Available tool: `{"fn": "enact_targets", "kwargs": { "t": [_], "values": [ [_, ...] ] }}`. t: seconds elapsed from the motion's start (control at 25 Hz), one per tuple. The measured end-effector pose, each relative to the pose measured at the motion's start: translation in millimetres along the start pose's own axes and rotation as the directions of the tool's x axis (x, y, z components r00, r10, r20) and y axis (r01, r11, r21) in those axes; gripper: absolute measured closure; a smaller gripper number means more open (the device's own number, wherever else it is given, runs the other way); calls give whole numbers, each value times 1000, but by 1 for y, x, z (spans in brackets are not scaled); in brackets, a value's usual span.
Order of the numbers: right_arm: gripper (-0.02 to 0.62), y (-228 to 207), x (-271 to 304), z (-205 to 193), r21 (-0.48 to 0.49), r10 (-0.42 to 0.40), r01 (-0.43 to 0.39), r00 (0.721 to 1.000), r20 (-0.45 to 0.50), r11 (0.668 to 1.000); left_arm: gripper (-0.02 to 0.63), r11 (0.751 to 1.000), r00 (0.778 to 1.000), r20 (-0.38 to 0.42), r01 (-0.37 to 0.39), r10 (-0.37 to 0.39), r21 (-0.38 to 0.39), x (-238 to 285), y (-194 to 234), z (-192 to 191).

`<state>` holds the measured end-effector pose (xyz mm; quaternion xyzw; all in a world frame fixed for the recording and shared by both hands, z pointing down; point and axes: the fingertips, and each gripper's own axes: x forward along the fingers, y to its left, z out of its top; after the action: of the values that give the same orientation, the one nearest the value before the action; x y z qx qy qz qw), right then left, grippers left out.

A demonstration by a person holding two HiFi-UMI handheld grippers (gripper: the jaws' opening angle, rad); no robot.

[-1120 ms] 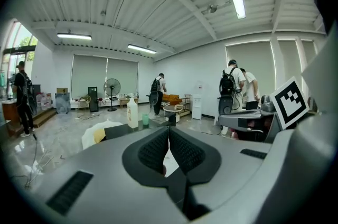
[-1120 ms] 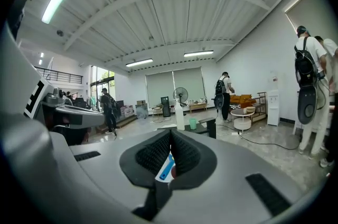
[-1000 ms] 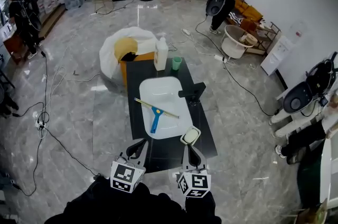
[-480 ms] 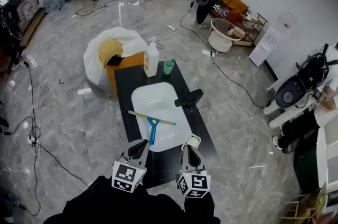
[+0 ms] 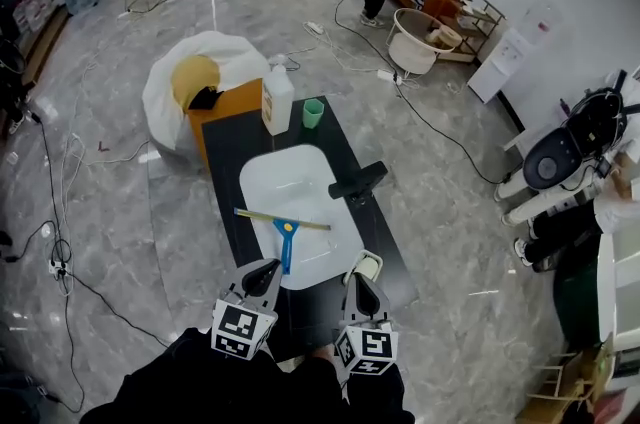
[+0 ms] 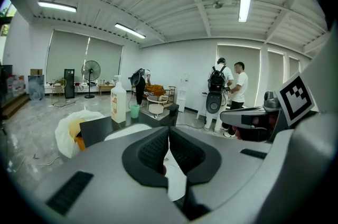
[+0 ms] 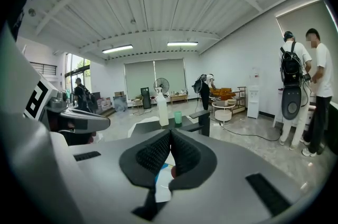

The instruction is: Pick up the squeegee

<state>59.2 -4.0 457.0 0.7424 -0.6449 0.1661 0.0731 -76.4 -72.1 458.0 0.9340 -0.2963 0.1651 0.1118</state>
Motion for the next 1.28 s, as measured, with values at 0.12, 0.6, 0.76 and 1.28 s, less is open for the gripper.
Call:
{"fn": "enact_targets", "kwargs": {
  "t": [0.12,0.6,0.76,1.28],
  "values": [
    [580,-7,24,-6,8,22,-22,1000,-17,1000,581,1000,1000,-23,-17,16,-9,23,10,-9],
    [580,-41,118,-54,42,155,-150,975,-159,988,581,988,981,-160,-128,114,-83,116,40,-60],
    [580,-49,145,-76,60,176,-167,963,-205,984,580,984,972,-205,-143,119,-106,143,49,-86],
    [580,-68,200,-123,105,210,-187,932,-297,977,579,959,903,-407,-225,139,-171,211,76,-165]
  ]
}}
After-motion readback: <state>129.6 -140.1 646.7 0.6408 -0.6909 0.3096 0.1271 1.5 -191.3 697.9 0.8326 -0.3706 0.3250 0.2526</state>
